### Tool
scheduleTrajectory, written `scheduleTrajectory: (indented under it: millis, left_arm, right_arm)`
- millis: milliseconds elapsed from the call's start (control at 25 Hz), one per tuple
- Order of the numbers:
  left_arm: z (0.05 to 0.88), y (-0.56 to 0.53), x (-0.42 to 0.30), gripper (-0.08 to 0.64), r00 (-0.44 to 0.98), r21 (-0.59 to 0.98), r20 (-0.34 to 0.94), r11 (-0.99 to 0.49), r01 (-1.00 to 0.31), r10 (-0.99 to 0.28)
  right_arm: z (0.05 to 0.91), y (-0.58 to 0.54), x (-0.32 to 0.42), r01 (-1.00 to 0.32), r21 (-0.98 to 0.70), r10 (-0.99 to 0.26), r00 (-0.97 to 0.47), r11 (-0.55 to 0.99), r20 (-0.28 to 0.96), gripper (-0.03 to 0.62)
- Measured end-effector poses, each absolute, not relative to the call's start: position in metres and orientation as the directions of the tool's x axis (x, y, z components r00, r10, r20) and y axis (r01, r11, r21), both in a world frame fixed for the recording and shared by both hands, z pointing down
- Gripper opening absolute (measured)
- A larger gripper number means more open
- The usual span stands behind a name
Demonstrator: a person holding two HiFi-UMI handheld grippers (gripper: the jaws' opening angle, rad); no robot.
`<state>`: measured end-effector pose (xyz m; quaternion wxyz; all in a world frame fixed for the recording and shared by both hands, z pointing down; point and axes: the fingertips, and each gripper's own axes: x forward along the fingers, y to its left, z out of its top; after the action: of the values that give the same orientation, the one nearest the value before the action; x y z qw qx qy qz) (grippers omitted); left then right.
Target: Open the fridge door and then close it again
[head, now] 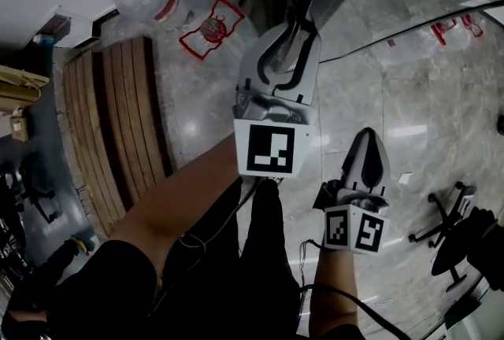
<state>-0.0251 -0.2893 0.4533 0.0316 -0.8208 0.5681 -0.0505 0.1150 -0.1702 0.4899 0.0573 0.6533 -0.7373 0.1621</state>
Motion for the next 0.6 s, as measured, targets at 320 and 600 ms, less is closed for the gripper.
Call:
scheduleTrajectory:
  millis: [320,600]
  left_arm:
    - [0.449,-0.233,0.010,0.092,0.292,-0.087,0.060,-0.296,-0.951,-0.955]
    - [0.447,-0.192,0.045,0.075,0.284,-0.061,0.094,-0.290,-0.955,-0.954]
  right_arm:
    - [0.470,-0.124,0.164,-0.991,-0.133,-0.950,-0.061,0.021,0.306,0.015]
    - [0.454,-0.087,0.198,-0.992,-0.122,-0.950,-0.022,-0.017,0.310,0.015]
